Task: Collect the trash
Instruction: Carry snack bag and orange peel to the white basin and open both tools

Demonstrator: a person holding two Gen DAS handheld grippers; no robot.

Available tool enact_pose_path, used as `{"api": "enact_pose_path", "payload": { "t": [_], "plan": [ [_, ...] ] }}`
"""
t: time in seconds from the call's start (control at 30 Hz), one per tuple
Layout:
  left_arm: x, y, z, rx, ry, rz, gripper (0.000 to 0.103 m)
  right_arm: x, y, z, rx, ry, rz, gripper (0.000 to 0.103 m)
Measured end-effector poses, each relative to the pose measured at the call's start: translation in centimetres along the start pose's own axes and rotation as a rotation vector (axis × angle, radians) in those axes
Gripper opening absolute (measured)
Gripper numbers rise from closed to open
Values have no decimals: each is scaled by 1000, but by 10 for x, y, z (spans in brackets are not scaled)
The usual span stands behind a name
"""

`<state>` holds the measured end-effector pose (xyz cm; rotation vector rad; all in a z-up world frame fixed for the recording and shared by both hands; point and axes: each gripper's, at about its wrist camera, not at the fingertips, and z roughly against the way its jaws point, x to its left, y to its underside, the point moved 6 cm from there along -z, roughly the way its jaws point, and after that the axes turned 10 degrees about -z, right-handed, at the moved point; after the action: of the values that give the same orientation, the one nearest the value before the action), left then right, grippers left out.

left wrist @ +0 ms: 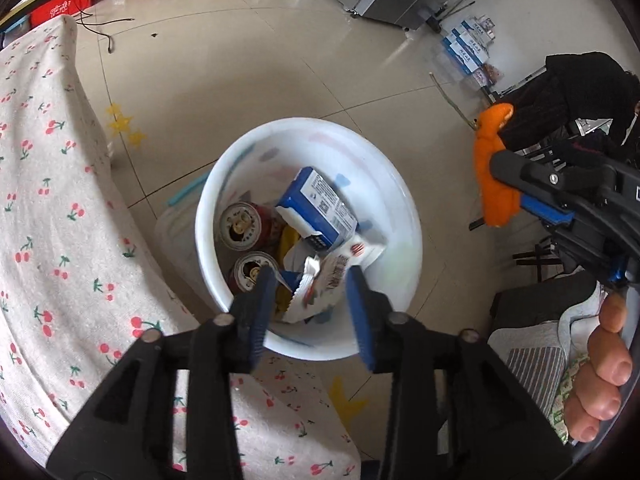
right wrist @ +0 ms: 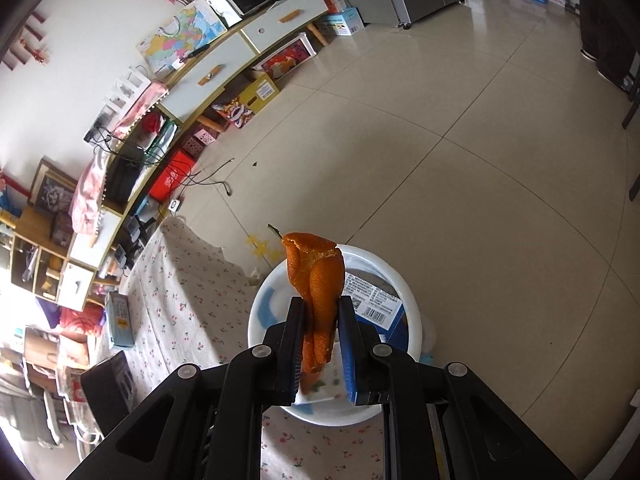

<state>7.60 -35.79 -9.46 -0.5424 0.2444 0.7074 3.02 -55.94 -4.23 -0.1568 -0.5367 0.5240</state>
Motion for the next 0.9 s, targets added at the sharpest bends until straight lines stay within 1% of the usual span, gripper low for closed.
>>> {"api": "enact_pose_path", "payload": {
  "t": [0.1,0.17,0.27,0.3,0.37,0.43,0.47,0.53,0.57,0.6,0.73,0.9],
  "plan": [
    [8,1,13,-21,-12,-5,48,-1,-1,-1,2,7,11,17],
    [16,7,25,-31,-25,10,48,0,0,-4,12,18,27,17],
    [30,11,47,-57,-43,34,48,8,9,-14,56,37,75,18],
    [36,14,53,-64,-48,44,48,11,13,-19,81,52,101,21],
    [49,19,69,-75,-62,57,49,15,23,-31,124,123,155,21],
    [60,26,84,-83,-92,63,50,14,25,-34,124,179,170,24],
    [67,29,93,-88,-107,71,50,15,24,-32,110,183,169,28],
    [78,36,104,-102,-126,87,50,18,22,-26,81,162,160,38],
    [84,39,112,-110,-136,96,50,21,22,-24,72,151,159,45],
    [89,42,117,-118,-147,106,50,25,21,-25,68,145,161,47],
    [114,55,141,-139,-197,163,50,40,27,-26,73,118,175,47],
    [152,74,175,-133,-293,236,50,68,38,-26,72,71,206,47]
  ]
}}
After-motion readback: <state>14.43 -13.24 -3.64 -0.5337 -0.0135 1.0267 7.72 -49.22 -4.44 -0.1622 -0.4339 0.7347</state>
